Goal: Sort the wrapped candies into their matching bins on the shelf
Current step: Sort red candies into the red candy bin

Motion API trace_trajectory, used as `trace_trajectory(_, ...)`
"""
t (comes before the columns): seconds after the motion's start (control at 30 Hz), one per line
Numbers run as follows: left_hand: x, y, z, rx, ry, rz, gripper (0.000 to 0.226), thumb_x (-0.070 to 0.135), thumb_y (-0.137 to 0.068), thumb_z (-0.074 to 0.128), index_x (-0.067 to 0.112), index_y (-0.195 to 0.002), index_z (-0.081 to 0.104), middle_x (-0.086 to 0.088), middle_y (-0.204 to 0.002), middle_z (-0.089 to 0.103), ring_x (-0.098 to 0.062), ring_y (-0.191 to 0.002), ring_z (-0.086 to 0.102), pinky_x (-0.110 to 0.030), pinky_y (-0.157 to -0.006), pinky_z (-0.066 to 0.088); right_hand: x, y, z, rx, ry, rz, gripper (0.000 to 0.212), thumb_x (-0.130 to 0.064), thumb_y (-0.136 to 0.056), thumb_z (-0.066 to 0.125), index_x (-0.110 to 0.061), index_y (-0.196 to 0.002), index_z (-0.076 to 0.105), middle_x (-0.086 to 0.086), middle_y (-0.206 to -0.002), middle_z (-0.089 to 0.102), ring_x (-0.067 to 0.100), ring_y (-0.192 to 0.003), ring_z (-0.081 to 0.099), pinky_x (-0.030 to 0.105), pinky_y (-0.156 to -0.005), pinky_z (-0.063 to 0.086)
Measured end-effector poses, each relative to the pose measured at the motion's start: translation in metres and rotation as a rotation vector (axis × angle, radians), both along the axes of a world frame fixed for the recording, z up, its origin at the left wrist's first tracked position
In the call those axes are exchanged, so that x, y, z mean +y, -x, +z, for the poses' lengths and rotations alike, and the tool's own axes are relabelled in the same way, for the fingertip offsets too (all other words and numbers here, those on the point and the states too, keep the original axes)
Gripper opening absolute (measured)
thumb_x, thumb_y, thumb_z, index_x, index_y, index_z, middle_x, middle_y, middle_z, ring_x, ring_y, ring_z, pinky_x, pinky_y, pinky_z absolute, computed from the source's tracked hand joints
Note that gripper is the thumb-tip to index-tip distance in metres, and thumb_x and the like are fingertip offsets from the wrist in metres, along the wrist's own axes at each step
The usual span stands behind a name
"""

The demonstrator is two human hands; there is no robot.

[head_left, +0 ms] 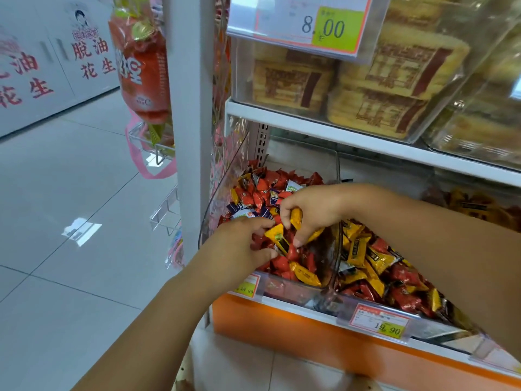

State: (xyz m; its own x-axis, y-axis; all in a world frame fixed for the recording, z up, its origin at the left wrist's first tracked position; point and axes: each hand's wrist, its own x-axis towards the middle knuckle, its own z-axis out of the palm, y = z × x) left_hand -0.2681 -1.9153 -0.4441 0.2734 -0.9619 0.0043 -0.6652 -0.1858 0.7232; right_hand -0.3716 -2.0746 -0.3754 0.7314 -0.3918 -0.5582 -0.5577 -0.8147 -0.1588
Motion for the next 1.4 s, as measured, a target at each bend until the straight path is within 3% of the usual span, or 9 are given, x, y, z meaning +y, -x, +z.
trace_trajectory(0.23, -0.012, 0.003, -0.006, 0.036, 0.032, 0.048, 0.059, 0.028, -0.086, 0.069, 0.036, -0.138, 0.044, 0.012, -0.120, 0.057, -0.007, -0.099, 0.057, -0.022, -0.086, 0.046, -0.004, 0.008, 0.004, -0.185, -0.244, -0.216, 0.040, -0.016, -0.076, 0.078, -0.030, -0.110, 0.062, 0.000, -0.117, 0.058, 0.020, -0.108, 0.056, 0.039, -0.094, 0.049)
trace_trajectory(0.5, -0.026, 0.012, -0.009, -0.115, 0.002, 0.087, 0.026, 0.028, -0.089, 0.064, 0.023, -0.115, 0.065, 0.002, -0.102, 0.058, -0.010, -0.085, 0.051, -0.022, -0.071, 0.038, 0.000, 0.009, -0.002, -0.165, -0.185, -0.272, 0.050, -0.020, -0.078, 0.077, -0.027, -0.122, 0.055, 0.003, -0.128, 0.051, 0.021, -0.114, 0.052, 0.040, -0.100, 0.046)
trace_trajectory(0.7, -0.021, 0.003, 0.001, 0.439, 0.117, 0.188, 0.010, 0.030, -0.094, 0.055, 0.024, -0.086, 0.055, -0.003, -0.093, 0.063, -0.020, -0.089, 0.062, -0.031, -0.079, 0.049, 0.008, 0.019, -0.002, -0.536, -0.437, -0.419, 0.029, -0.005, -0.085, 0.068, -0.022, -0.107, 0.060, 0.013, -0.115, 0.056, 0.025, -0.083, 0.068, 0.043, -0.073, 0.060)
trace_trajectory(0.8, -0.024, 0.012, 0.008, 0.989, 0.100, 0.255, 0.013, 0.028, -0.098, 0.050, 0.017, -0.092, 0.051, -0.020, -0.121, 0.054, -0.031, -0.110, 0.058, -0.046, -0.080, 0.058, 0.016, 0.018, -0.013, -0.666, -0.331, -0.354, 0.033, -0.010, -0.085, 0.069, -0.026, -0.112, 0.057, 0.014, -0.110, 0.062, 0.029, -0.094, 0.066, 0.042, -0.083, 0.057)
trace_trajectory(0.9, -0.025, 0.020, 0.019, 1.253, 0.100, 0.282, 0.031, 0.044, -0.096, 0.047, 0.019, -0.115, 0.048, -0.002, -0.123, 0.047, -0.021, -0.105, 0.055, -0.048, -0.078, 0.058, 0.027, 0.019, -0.021, -0.673, -0.118, -0.226, 0.052, -0.021, -0.085, 0.071, -0.036, -0.130, 0.048, -0.007, -0.130, 0.048, 0.008, -0.115, 0.048, 0.021, -0.095, 0.038)
trace_trajectory(1.0, -0.025, 0.014, 0.021, 1.298, 0.079, 0.227, 0.051, 0.049, -0.083, 0.064, 0.020, -0.123, 0.048, 0.001, -0.122, 0.053, -0.020, -0.107, 0.061, -0.043, -0.079, 0.058, 0.036, 0.021, -0.021, -0.637, -0.190, -0.193, 0.078, -0.020, -0.081, 0.075, -0.035, -0.145, 0.032, -0.013, -0.138, 0.035, 0.004, -0.127, 0.038, 0.016, -0.096, 0.033)
trace_trajectory(1.1, -0.022, 0.007, 0.017, 1.282, 0.048, 0.236, 0.040, 0.018, -0.083, 0.072, 0.016, -0.120, 0.056, -0.007, -0.117, 0.066, -0.018, -0.099, 0.067, -0.035, -0.072, 0.058, 0.036, 0.026, -0.013, -0.588, -0.483, -0.250, 0.097, -0.005, -0.082, 0.073, -0.044, -0.149, 0.014, -0.019, -0.150, 0.025, 0.003, -0.132, 0.038, 0.025, -0.101, 0.044)
trace_trajectory(1.2, -0.019, 0.004, 0.016, 1.382, 0.035, 0.231, 0.034, 0.005, -0.085, 0.067, 0.016, -0.117, 0.063, -0.010, -0.099, 0.072, -0.021, -0.089, 0.069, -0.034, -0.069, 0.058, 0.027, 0.028, 0.000, -0.561, -0.640, -0.295, 0.093, 0.012, -0.083, 0.062, -0.036, -0.150, 0.018, -0.015, -0.152, 0.028, 0.007, -0.129, 0.047, 0.026, -0.101, 0.046)
trace_trajectory(1.4, -0.019, 0.003, 0.018, 1.353, 0.056, 0.261, 0.025, 0.000, -0.084, 0.066, 0.010, -0.108, 0.067, -0.014, -0.109, 0.068, -0.020, -0.090, 0.069, -0.033, -0.068, 0.059, 0.018, 0.018, -0.005, -0.587, -0.444, -0.249, 0.072, 0.003, -0.083, 0.068, -0.026, -0.142, 0.039, -0.005, -0.132, 0.055, 0.006, -0.106, 0.059, 0.021, -0.088, 0.051)
